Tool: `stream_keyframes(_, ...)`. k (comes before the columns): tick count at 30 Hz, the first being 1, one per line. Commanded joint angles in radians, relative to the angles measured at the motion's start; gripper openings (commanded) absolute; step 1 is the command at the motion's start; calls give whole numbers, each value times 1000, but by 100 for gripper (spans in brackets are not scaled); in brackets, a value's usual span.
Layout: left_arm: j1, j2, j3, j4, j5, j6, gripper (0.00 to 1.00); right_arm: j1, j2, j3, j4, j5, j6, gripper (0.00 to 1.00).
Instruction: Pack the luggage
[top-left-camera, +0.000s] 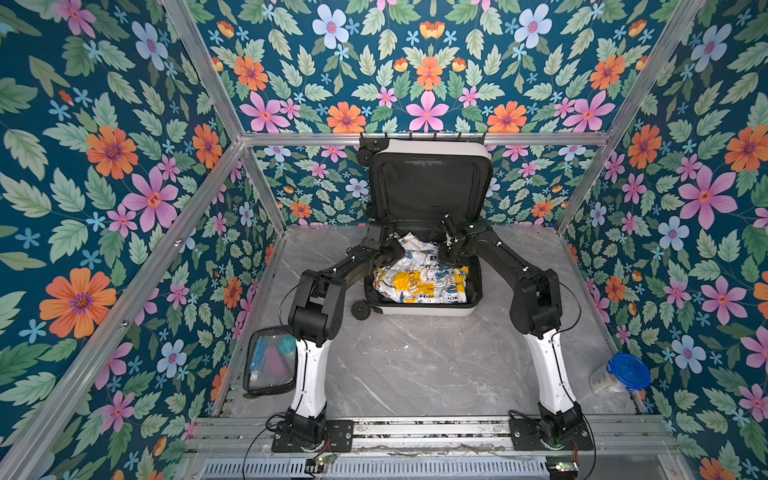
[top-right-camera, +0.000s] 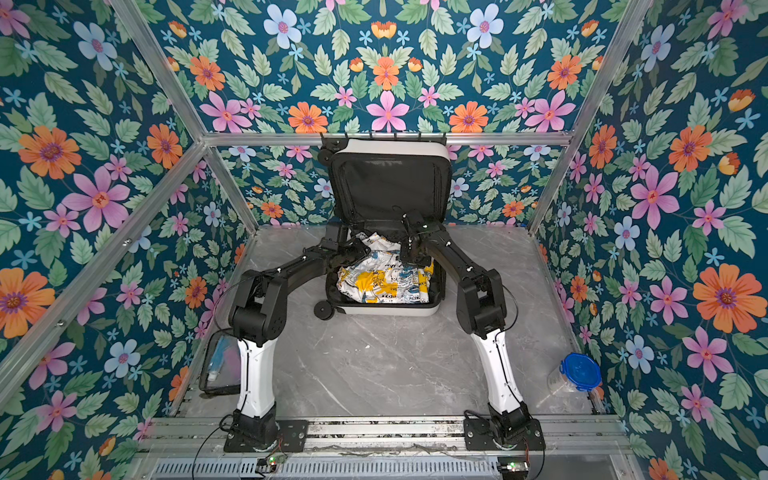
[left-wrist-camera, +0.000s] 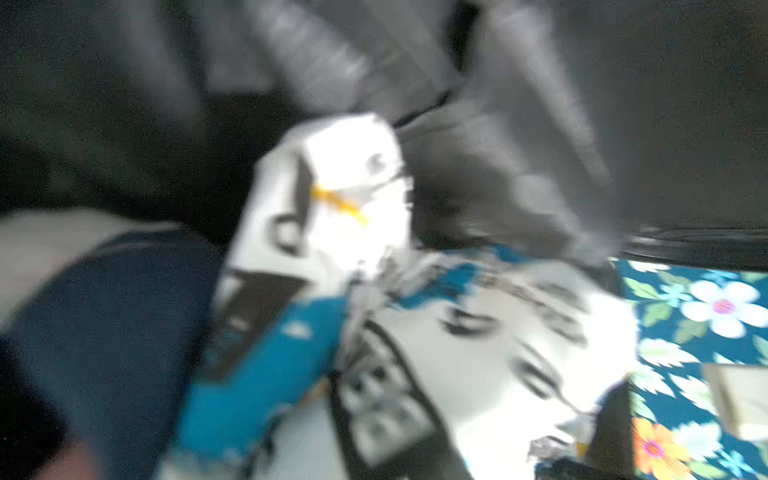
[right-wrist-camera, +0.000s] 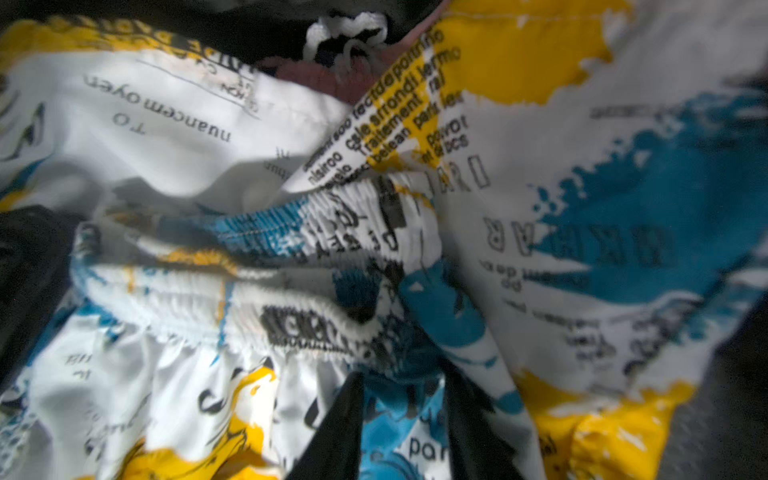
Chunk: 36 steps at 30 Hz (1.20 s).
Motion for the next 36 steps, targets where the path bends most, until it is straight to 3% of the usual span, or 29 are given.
stream_keyframes(1, -2, -81, -7, 40, 27, 66, 42, -1, -98, -66, 91, -52, -14, 43)
stream_keyframes(5, -3, -201, -76, 2, 0, 96, 45, 2, -221, -169, 168, -80, -1, 49)
stream_keyframes(11, -5, -484, -362, -48, -92, 74, 39, 30, -399, -332, 233, -104, 26, 49)
stream_keyframes(14, -4, -687, -494, -152, -203, 74, 40, 82, -497, -431, 272, -103, 29, 49)
stream_keyframes(18, 31, -936, -564, -429, -401, 100, 44, 195, -577, -522, 298, -105, 34, 49)
stream_keyframes(22, 217, -1127, -678, -551, -406, 113, 46, 331, -590, -593, 336, -104, 61, 50)
stream_keyframes(25, 429, -1197, -782, -552, -299, 135, 48, 432, -557, -625, 365, -118, 91, 51)
stream_keyframes(27, 536, -1200, -826, -546, -270, 152, 59, 497, -528, -647, 398, -140, 120, 51)
stream_keyframes(31, 736, -1153, -881, -507, -218, 170, 61, 615, -464, -658, 429, -137, 153, 52)
stream_keyframes(36, 995, -1105, -941, -431, -109, 142, 65, 669, -444, -692, 438, -128, 184, 53)
